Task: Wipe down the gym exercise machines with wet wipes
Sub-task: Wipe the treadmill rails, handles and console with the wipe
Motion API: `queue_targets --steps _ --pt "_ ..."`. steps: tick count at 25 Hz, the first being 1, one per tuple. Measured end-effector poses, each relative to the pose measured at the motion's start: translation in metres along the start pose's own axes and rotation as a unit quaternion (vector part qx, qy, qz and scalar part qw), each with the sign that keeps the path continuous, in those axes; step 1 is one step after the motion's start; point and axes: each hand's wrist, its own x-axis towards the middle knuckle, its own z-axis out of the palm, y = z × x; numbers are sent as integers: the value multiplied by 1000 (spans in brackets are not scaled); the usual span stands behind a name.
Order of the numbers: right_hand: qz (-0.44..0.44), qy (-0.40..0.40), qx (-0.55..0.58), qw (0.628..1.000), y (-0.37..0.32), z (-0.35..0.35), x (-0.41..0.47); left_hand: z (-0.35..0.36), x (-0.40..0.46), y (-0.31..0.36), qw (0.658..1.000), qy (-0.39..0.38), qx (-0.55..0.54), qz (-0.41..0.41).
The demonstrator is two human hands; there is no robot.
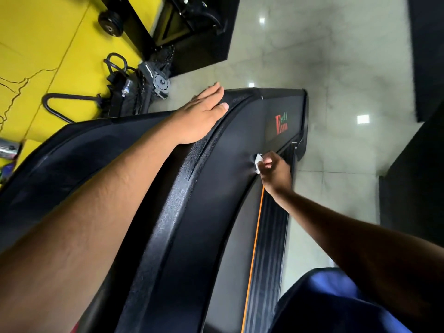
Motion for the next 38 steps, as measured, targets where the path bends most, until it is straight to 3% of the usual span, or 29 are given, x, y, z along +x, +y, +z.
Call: queue_targets --steps 6,10,12,17,23,28,33,38 --pt "-51 -133 60 988 -94 -18 -146 2 -77 6 996 -32 78 17" --pt "-142 -243 88 956 -120 -29 -227 15 -124 -5 994 -5 103 41" --pt "-171 -255 67 949 -122 -29 -230 21 -138 -10 993 18 109 48" --pt "-112 -138 63 982 -127 -18 -154 24 -143 -22 996 36 74 36" --pt "-14 -33 22 999 -90 -8 -36 7 -72 -18 999 5 34 16" --pt "50 -45 16 998 -67 -12 23 0 2 -7 997 -53 48 7" --pt "28 -28 -33 999 -87 -16 107 1 53 -4 997 -55 52 20" --pt "33 -86 -64 994 -84 -45 172 -5 104 -5 993 -100 51 34"
